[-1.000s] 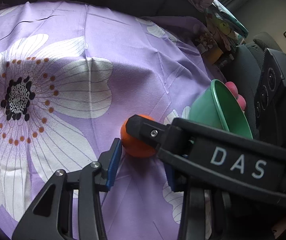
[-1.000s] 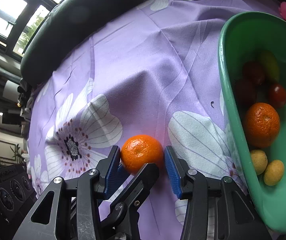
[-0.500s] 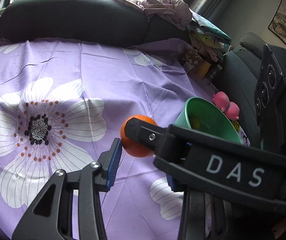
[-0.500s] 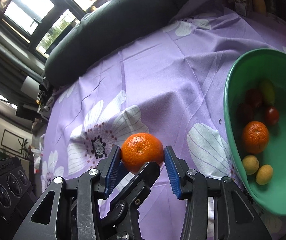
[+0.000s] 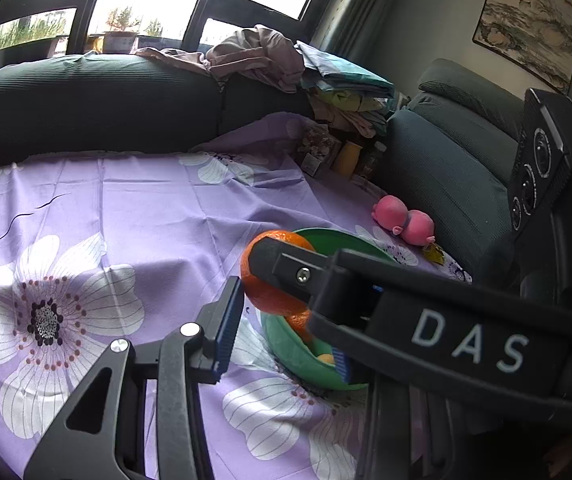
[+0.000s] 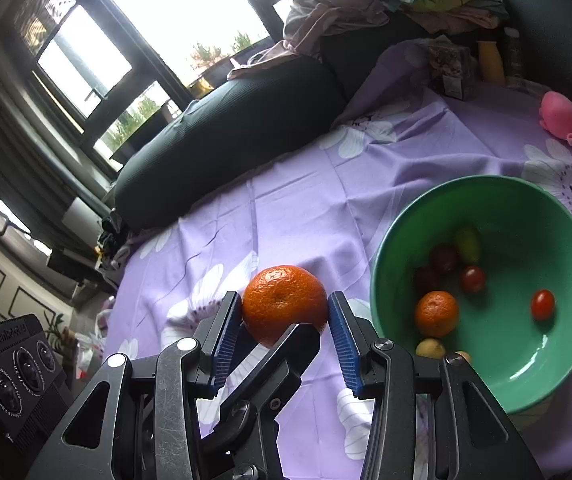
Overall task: Organize fruits
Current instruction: 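Carry the tangerine in the right tool over the bowl and open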
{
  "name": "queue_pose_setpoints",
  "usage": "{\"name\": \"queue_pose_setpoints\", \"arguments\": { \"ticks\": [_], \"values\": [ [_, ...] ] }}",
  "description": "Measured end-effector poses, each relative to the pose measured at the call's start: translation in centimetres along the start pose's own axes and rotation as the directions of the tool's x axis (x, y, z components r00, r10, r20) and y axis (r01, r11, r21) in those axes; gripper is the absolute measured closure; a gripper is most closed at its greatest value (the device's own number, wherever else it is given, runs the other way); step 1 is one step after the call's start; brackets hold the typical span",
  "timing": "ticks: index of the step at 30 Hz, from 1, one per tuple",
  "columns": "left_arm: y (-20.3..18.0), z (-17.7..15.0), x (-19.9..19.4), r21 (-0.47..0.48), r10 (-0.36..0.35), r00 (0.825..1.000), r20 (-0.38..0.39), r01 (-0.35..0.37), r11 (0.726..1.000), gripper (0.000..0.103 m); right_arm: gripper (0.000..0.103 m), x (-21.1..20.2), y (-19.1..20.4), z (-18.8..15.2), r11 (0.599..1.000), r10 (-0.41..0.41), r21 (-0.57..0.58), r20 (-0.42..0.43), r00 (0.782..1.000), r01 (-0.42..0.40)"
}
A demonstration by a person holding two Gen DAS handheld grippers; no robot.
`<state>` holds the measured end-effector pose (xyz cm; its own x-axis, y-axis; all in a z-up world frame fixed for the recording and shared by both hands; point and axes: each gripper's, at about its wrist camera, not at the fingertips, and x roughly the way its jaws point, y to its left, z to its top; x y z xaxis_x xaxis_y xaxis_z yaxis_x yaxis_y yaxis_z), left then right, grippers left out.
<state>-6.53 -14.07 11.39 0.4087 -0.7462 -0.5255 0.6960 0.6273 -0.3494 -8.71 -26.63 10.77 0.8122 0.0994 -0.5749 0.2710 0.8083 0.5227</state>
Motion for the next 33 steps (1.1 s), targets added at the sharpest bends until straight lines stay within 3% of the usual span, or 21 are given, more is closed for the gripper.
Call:
{"name": "queue_pose_setpoints", "arguments": {
  "ticks": [8, 18, 30, 33],
  "values": [
    [-3.9, 0.0, 3.2, 0.086, -0.08, 0.996, -0.049, 0.084, 0.993, 0.064, 0.055, -2.1, -4.5, 0.6, 0.994, -0.062, 0.096, 0.047, 0.997, 0.057],
    [-6.0, -1.2, 7.2, 0.073, -0.16, 0.977, -0.141, 0.172, 0.982, 0.064, 0.055, -2.6, -8.7, 0.6, 0.973, -0.162, 0.165, 0.011, 0.987, 0.158],
    [-6.0, -2.1, 9.2, 0.024, -0.177, 0.96, -0.216, 0.187, 0.982, 0.064, 0.055, -1.3, -10.7, 0.4, 0.956, -0.209, 0.196, -0.065, 0.976, 0.218],
    [-6.2, -2.3, 9.4, 0.031, -0.152, 0.964, -0.22, 0.163, 0.986, 0.064, 0.055, -0.9, -11.1, 0.3, 0.949, -0.226, 0.204, -0.087, 0.97, 0.24]
  ]
}}
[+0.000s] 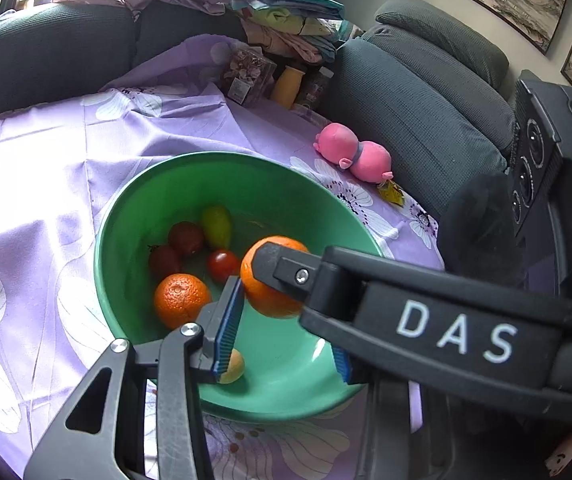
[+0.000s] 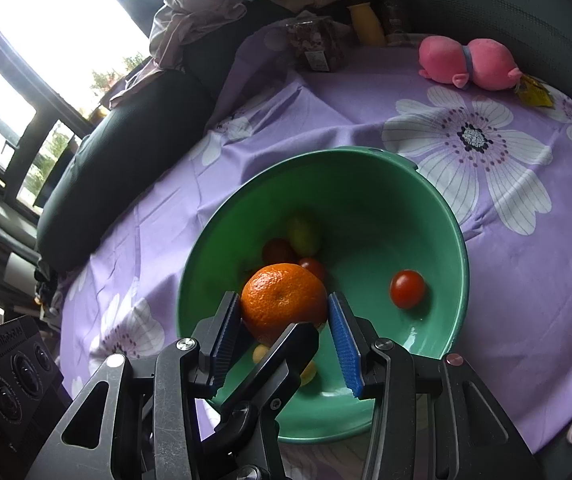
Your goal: Organize fruits
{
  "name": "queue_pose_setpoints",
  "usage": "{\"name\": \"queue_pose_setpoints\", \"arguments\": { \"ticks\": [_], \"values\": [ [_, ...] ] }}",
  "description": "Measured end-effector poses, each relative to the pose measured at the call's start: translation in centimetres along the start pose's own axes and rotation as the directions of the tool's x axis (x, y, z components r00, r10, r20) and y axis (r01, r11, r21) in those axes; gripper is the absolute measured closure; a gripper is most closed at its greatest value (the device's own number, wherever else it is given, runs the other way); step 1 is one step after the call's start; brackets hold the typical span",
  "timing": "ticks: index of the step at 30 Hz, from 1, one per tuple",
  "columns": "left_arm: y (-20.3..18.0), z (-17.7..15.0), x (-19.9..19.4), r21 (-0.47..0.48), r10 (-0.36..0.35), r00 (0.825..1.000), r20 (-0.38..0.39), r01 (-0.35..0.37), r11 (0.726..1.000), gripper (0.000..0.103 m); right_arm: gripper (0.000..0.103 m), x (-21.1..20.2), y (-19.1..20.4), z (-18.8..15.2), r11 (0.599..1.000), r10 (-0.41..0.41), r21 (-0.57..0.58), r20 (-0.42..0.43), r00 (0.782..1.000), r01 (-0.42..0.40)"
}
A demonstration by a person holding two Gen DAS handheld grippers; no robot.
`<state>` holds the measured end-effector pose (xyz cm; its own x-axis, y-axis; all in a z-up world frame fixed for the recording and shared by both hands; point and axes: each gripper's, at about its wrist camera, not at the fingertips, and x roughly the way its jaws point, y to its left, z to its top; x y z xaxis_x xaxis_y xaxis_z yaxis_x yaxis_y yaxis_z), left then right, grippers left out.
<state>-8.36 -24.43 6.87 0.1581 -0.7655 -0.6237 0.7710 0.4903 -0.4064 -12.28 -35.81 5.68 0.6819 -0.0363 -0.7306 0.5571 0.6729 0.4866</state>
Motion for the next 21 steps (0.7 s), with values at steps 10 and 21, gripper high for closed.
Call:
{"name": "queue_pose_setpoints", "arguments": {
  "ticks": [10, 21],
  "values": [
    [0.1, 0.1, -1.2, -0.004, 0.091, 0.996, 0.013, -0.09, 0.996, 0.029, 0.055, -0.9, -0.8, 0.2, 0.998, -0.048, 0.044, 0.041, 0.998, 0.046],
    [-1.0, 0.1, -4.0, 0.048, 0.212, 0.975, 0.073, -0.216, 0.975, 0.015, 0.048, -3.1, -0.8, 0.3, 0.993, -0.105, 0.066, 0.137, 0.985, 0.097]
  ]
}}
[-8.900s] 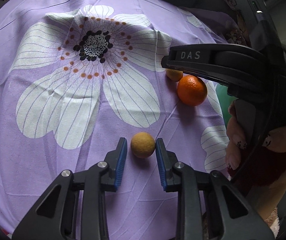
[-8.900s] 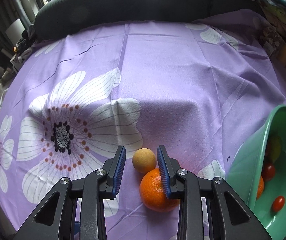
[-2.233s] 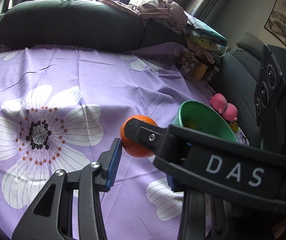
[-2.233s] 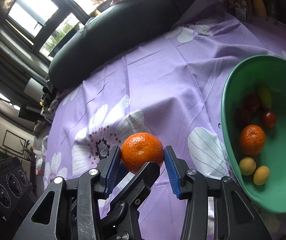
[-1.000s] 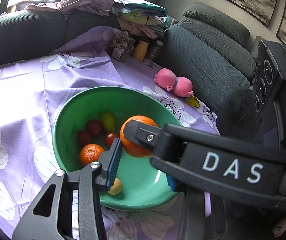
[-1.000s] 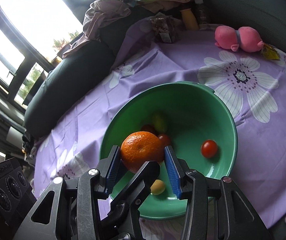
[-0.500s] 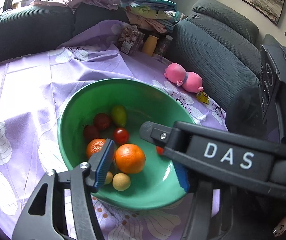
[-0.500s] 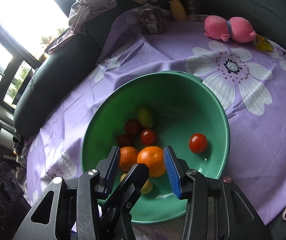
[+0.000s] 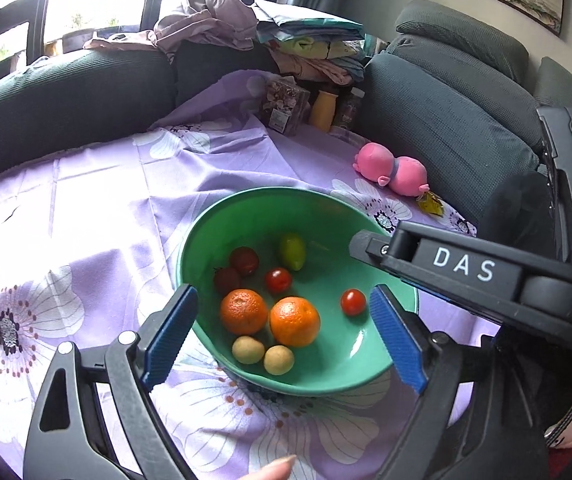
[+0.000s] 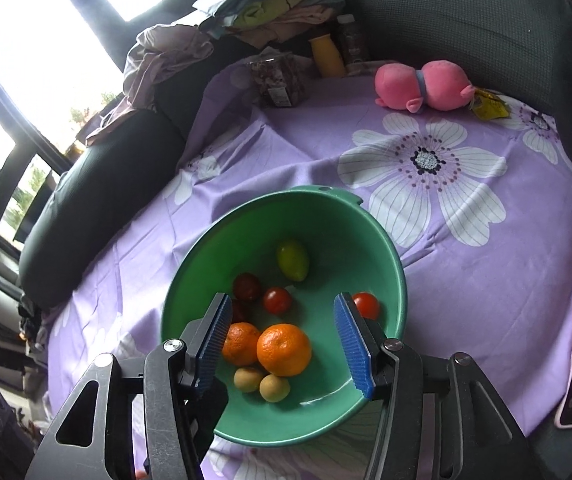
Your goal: Organize fruits
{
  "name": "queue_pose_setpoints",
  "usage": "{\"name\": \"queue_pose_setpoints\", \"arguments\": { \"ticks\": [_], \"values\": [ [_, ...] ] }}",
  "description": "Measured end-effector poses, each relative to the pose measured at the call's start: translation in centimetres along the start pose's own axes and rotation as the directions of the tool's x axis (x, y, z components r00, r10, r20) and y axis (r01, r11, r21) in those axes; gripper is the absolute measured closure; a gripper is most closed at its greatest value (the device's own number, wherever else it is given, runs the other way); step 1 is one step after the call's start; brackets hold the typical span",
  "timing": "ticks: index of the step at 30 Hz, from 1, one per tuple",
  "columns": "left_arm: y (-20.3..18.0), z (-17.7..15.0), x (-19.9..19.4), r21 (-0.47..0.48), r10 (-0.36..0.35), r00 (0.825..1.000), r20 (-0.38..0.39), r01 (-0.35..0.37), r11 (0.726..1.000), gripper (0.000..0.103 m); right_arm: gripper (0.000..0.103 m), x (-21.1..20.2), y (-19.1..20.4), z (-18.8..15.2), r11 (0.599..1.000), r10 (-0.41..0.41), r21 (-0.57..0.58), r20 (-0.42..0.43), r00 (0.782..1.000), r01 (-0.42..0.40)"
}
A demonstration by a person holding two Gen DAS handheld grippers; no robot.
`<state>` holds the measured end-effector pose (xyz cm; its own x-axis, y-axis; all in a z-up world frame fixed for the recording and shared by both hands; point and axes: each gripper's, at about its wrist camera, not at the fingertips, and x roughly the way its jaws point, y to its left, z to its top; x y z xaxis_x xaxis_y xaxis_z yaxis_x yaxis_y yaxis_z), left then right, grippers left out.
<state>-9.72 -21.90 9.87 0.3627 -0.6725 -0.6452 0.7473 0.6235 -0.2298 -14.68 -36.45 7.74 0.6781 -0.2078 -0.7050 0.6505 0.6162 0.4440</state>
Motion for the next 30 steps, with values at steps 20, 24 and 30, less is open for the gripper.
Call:
{"name": "queue_pose_setpoints", "arguments": {
  "ticks": [20, 24, 30],
  "values": [
    [0.68, 0.13, -0.32, -0.042, 0.023, 0.999, -0.029, -0.024, 0.999, 0.015, 0.048, -0.12, 0.04, 0.05, 0.999, -0.041, -0.014, 0.009, 0.999, 0.041],
    [0.68, 0.18, -0.31, -0.044, 0.02, 0.999, -0.034, -0.021, 0.999, 0.015, 0.048, -0.04, 0.21, 0.03, 0.998, -0.058, -0.018, 0.012, 0.998, 0.058],
    [0.66, 0.14, -0.59, -0.042, 0.024, 0.999, -0.028, -0.025, 0.999, 0.015, 0.048, -0.16, 0.36, 0.02, 0.997, -0.073, -0.031, 0.019, 0.997, 0.074]
  ]
}}
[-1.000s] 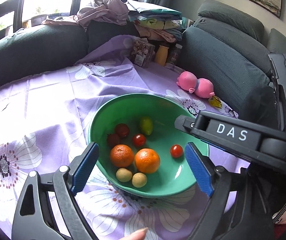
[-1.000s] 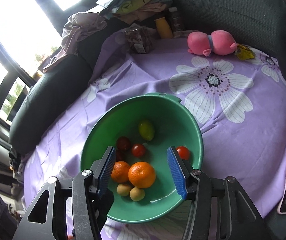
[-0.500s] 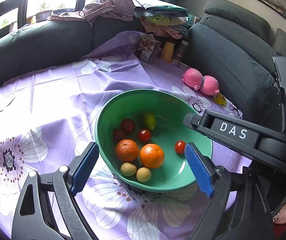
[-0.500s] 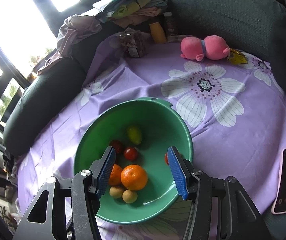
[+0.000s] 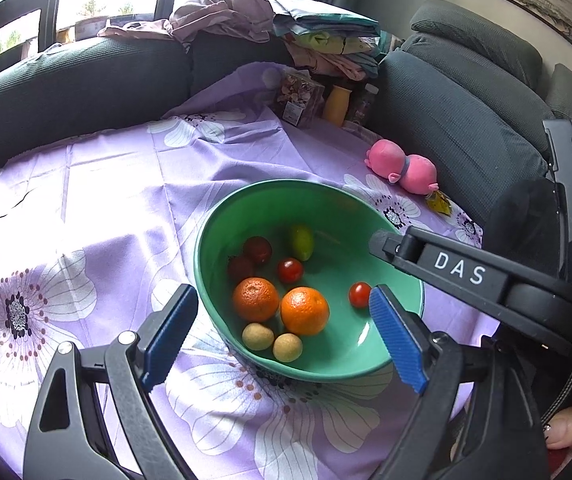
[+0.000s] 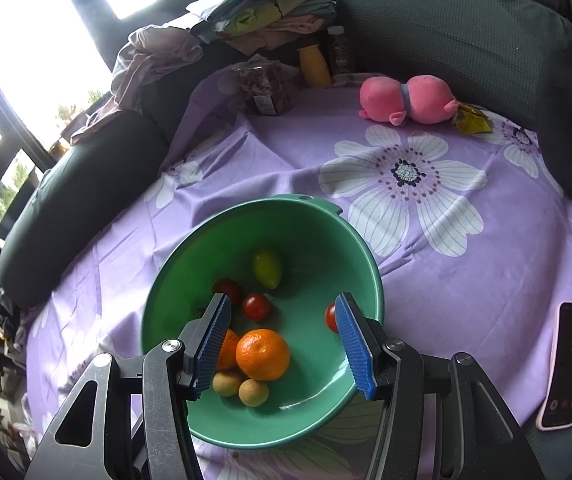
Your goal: Organize fruits
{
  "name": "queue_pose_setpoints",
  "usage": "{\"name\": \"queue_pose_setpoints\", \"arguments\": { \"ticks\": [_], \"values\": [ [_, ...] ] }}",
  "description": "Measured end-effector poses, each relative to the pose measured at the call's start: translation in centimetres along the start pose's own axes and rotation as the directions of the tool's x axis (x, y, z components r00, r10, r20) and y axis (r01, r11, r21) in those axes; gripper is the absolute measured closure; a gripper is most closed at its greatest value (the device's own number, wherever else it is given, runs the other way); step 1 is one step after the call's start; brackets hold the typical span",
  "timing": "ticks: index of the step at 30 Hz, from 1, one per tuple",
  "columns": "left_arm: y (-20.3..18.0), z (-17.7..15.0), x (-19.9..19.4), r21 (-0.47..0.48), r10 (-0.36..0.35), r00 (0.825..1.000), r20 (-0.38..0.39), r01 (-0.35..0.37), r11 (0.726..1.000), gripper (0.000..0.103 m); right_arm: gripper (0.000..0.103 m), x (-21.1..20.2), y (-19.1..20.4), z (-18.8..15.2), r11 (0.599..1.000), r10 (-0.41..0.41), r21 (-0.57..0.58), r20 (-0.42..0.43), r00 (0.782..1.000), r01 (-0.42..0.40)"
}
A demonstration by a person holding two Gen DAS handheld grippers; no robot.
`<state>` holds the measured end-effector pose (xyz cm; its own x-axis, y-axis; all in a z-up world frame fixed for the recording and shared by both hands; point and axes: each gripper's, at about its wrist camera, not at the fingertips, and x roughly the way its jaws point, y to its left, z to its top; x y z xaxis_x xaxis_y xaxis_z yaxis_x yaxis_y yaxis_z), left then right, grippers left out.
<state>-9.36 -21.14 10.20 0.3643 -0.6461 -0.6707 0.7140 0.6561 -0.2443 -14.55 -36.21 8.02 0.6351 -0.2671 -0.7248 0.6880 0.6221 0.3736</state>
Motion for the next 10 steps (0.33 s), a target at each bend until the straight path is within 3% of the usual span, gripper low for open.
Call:
{"name": "queue_pose_setpoints", "arguments": {
  "ticks": [10],
  "values": [
    [0.11, 0.09, -0.29, -0.014, -0.012, 1.0, -0.003, 0.012, 1.0, 0.015, 0.048, -0.21, 0.35, -0.04, 1.0, -0.012, -0.007, 0.006, 1.0, 0.012]
  ]
}}
